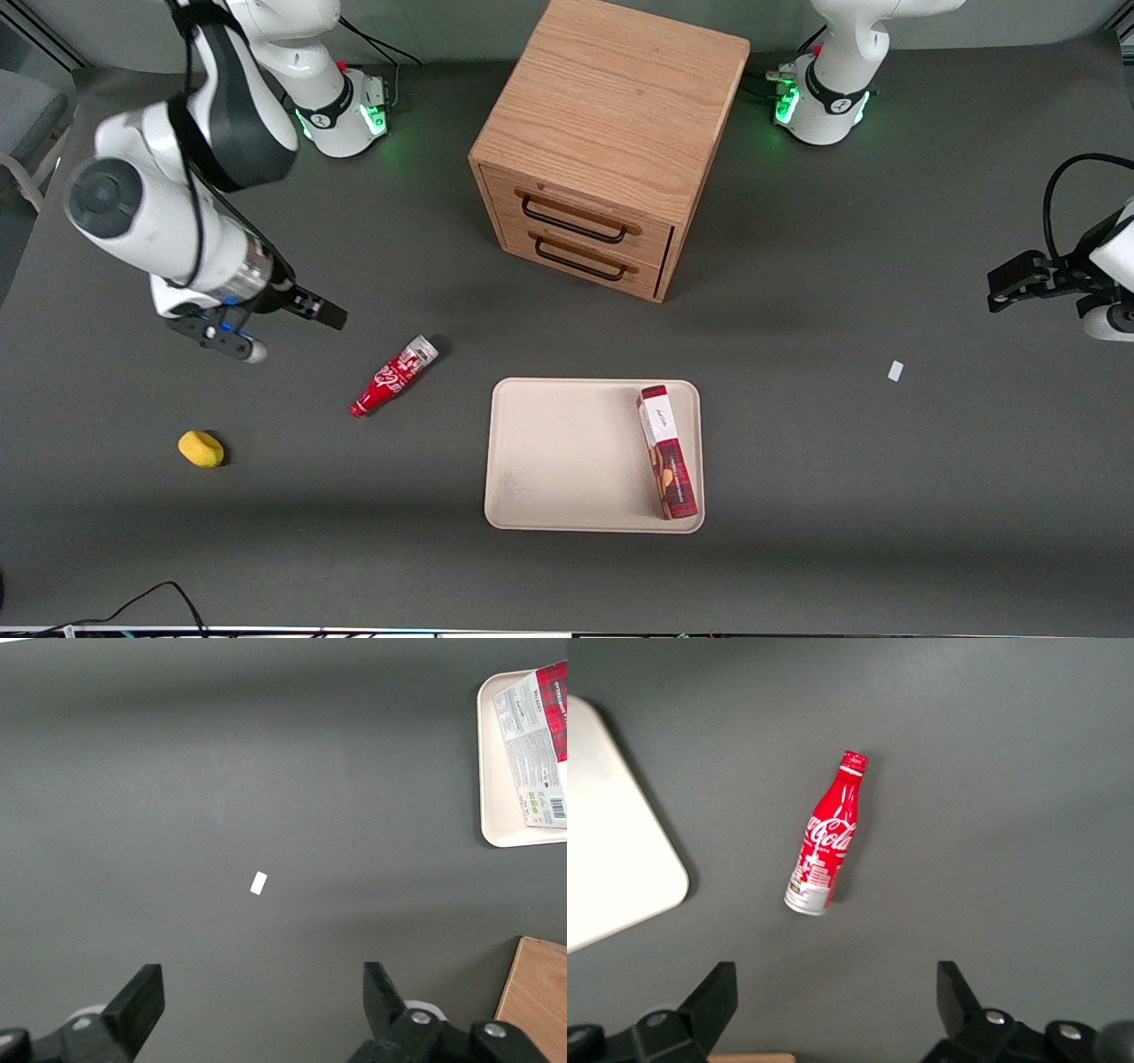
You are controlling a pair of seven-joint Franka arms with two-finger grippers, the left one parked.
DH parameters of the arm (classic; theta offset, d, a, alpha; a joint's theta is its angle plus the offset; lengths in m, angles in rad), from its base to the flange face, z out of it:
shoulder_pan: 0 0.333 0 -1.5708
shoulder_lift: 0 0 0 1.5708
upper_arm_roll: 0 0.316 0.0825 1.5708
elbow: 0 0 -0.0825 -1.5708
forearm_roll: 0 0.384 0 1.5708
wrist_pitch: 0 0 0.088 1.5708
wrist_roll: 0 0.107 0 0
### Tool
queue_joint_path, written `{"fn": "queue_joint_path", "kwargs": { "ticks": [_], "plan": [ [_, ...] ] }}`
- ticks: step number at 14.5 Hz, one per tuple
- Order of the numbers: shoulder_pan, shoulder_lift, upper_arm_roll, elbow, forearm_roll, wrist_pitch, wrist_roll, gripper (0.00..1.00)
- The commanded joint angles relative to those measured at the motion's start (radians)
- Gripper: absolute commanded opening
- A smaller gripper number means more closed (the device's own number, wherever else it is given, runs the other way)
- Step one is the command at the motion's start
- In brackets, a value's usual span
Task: Place coke bottle on tray
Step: 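Move the open right gripper down over the red Coca-Cola bottle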
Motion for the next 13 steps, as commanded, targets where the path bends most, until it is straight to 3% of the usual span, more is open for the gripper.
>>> {"fn": "queue_joint_path", "kwargs": {
  "ticks": [1,5,13],
  "plan": [
    [0.032,0.093,-0.003,0.008,0.004,0.069,0.161,1.00],
    [0.042,0.183,-0.002,-0.020,-0.080,0.155,0.368,1.00],
    [0.042,0.318,-0.003,-0.178,-0.105,0.539,0.436,1.00]
  ]
}}
